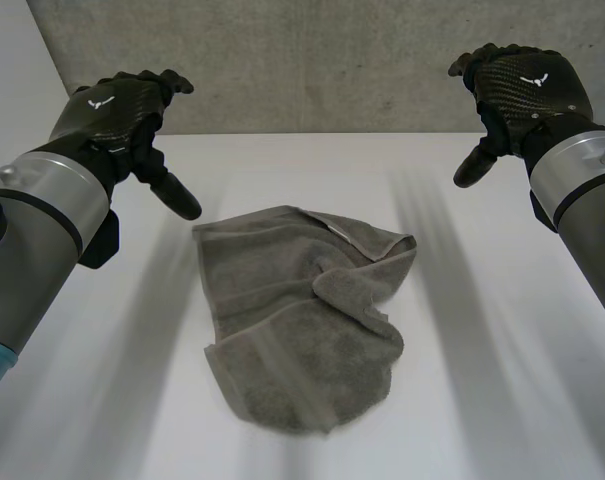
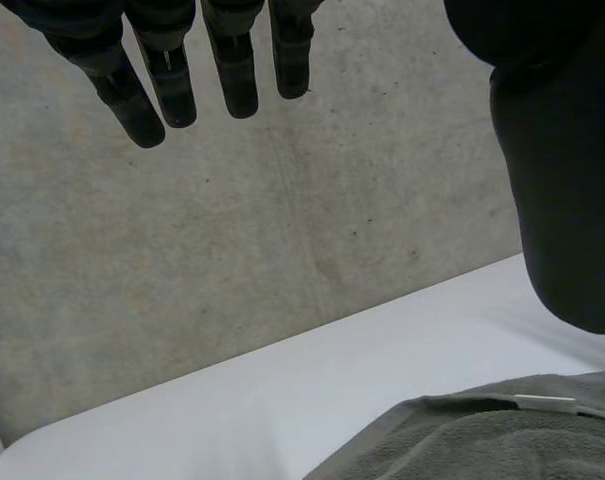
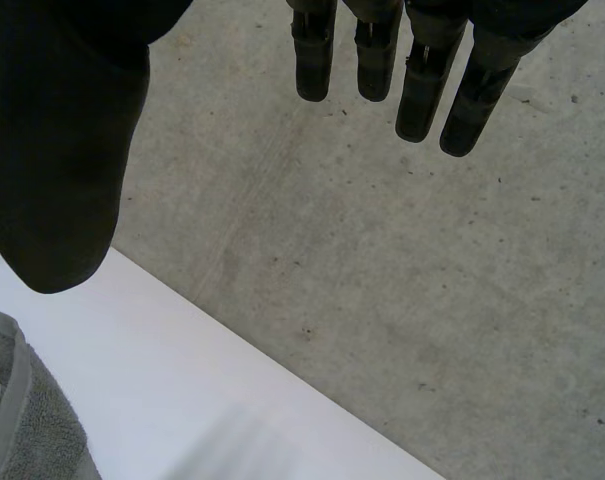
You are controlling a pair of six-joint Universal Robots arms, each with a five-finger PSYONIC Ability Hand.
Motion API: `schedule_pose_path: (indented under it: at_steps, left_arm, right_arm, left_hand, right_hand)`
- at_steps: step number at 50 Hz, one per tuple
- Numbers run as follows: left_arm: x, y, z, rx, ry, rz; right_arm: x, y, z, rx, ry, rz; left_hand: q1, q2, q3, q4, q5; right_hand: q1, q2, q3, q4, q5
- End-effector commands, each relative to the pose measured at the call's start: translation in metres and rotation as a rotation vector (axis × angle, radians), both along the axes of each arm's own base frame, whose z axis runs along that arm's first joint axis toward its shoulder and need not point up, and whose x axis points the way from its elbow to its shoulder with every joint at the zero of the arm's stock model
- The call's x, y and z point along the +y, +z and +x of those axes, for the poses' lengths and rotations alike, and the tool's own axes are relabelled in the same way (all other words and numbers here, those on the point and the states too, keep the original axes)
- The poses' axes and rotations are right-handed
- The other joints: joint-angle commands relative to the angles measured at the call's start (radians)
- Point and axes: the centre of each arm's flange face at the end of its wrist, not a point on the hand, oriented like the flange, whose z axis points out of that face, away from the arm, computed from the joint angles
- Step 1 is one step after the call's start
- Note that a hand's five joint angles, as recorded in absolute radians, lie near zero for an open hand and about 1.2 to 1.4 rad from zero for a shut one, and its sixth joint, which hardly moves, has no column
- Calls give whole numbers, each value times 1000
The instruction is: Fold the towel.
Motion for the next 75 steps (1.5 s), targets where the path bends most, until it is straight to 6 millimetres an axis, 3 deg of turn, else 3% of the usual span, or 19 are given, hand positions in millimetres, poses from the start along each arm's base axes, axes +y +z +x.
schedule_pose_path:
  at_steps: [1, 15, 24, 28, 33, 36, 42, 53, 55, 57, 60, 63, 68, 70, 71, 72, 73, 74, 75]
  left_arm:
    - [1, 2, 1, -29, 13, -16]
    - [3, -4, 1, -40, 6, -2]
    - [28, -66, -11, -141, -75, 171]
    - [31, -103, -16, -203, -91, 279]
    - [34, -133, -19, -255, -106, 358]
    - [36, -150, -21, -283, -112, 400]
    - [35, -176, -23, -325, -116, 461]
    - [26, -194, -30, -326, -112, 456]
    - [25, -195, -31, -325, -114, 454]
    - [24, -196, -33, -323, -120, 452]
    - [20, -195, -37, -313, -123, 430]
    - [12, -188, -42, -287, -121, 388]
    - [1, -171, -50, -257, -121, 320]
    - [-20, -135, -62, -230, -120, 186]
    - [-21, -135, -62, -230, -120, 185]
    - [-32, -115, -66, -227, -114, 108]
    - [-41, -91, -70, -223, -109, 21]
    - [-41, -91, -70, -223, -109, 20]
    - [-52, -64, -71, -215, -91, -71]
  right_arm:
    - [0, -2, 1, 2, 2, 5]
    - [-7, -17, 5, 47, 17, 37]
    - [-20, -60, 19, 321, 177, 137]
    - [-26, -84, 27, 388, 246, 199]
    - [-43, -136, 38, 466, 313, 361]
    - [-48, -143, 40, 471, 315, 381]
    - [-68, -171, 47, 477, 322, 415]
    - [-76, -185, 49, 479, 320, 425]
    - [-76, -185, 49, 478, 321, 423]
    - [-76, -184, 49, 468, 322, 421]
    - [-77, -184, 49, 464, 321, 417]
    - [-78, -182, 51, 458, 321, 395]
    - [-86, -174, 57, 439, 313, 316]
    - [-94, -164, 59, 427, 297, 260]
    - [-103, -148, 62, 409, 277, 185]
    - [-113, -129, 65, 378, 253, 100]
    - [-114, -128, 65, 378, 253, 99]
    - [-124, -104, 67, 334, 220, -1]
    - [-131, -71, 68, 269, 181, -112]
  left_hand:
    - [-79, -80, -66, -92, -212]
    - [-58, -60, -46, -71, -192]
    - [241, 239, 253, 228, 107]
    - [230, 228, 242, 217, 96]
    - [162, 161, 175, 149, 29]
    - [109, 108, 122, 97, -24]
    - [-11, -13, 1, -24, -145]
    - [82, 81, 94, 69, -51]
    - [190, 189, 203, 177, 57]
    - [559, 558, 571, 546, 425]
    - [851, 849, 863, 838, 717]
    - [1132, 1130, 1144, 1119, 998]
    - [1133, 1132, 1146, 1120, 1000]
    - [1133, 1132, 1146, 1120, 1000]
    - [1133, 1132, 1146, 1120, 1000]
    - [1133, 1132, 1146, 1120, 1000]
    - [1133, 1132, 1146, 1120, 1000]
    - [1133, 1132, 1146, 1120, 1000]
    - [1133, 1132, 1146, 1120, 1000]
  right_hand:
    - [-63, -73, -76, -80, -60]
    - [-63, -73, -76, -80, -60]
    - [179, 169, 167, 162, 182]
    - [179, 169, 167, 162, 182]
    - [179, 169, 167, 162, 182]
    - [188, 178, 175, 171, 191]
    - [217, 207, 205, 200, 220]
    - [463, 453, 450, 446, 466]
    - [581, 572, 569, 564, 584]
    - [867, 858, 855, 851, 870]
    - [1157, 1147, 1145, 1140, 1160]
    - [1159, 1149, 1146, 1142, 1161]
    - [1159, 1149, 1146, 1142, 1161]
    - [1159, 1149, 1146, 1142, 1161]
    - [1159, 1149, 1146, 1142, 1161]
    - [1159, 1149, 1146, 1142, 1161]
    - [1159, 1149, 1146, 1142, 1161]
    - [1159, 1149, 1146, 1142, 1161]
    - [1159, 1149, 1146, 1142, 1161]
